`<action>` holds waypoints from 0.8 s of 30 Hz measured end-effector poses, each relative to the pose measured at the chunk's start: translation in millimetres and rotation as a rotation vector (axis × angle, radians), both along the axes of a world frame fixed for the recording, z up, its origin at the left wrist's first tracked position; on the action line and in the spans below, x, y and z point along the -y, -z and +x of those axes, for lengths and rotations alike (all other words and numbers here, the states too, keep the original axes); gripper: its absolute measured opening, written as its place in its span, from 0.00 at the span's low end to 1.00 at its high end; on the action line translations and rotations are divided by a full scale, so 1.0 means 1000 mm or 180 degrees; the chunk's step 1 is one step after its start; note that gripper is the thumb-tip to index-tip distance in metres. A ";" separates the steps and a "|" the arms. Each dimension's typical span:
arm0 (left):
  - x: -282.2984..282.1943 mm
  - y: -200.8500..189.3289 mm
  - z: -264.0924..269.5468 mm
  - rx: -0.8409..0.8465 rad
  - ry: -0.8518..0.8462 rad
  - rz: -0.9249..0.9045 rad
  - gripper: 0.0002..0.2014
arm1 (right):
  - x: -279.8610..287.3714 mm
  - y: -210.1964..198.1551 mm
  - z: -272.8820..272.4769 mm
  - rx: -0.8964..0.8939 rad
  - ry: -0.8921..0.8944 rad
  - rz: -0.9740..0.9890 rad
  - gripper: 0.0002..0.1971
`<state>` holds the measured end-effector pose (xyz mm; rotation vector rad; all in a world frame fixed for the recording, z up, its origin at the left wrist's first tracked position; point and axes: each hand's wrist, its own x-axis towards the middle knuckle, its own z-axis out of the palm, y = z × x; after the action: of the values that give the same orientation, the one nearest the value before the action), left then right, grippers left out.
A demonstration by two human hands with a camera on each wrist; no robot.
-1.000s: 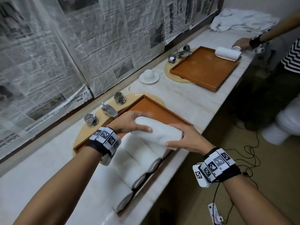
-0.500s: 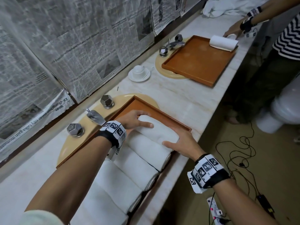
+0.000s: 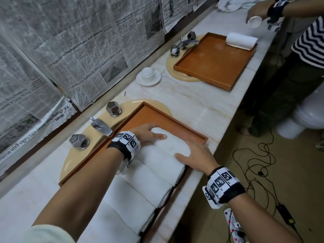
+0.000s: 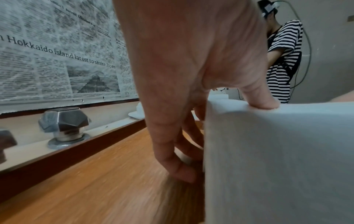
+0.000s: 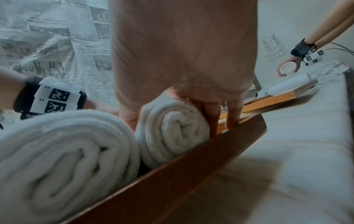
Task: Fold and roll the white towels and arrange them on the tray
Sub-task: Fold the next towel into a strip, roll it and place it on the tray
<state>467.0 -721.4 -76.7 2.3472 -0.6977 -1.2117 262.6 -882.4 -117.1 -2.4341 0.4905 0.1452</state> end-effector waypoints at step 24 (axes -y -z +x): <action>-0.067 -0.007 -0.042 0.0142 -0.0645 0.0360 0.33 | 0.003 -0.010 -0.018 0.0182 0.0213 0.0683 0.33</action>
<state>424.7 -654.3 -69.5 2.4744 -0.4021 -1.1395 244.2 -885.5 -107.0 -2.2036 0.5033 0.0943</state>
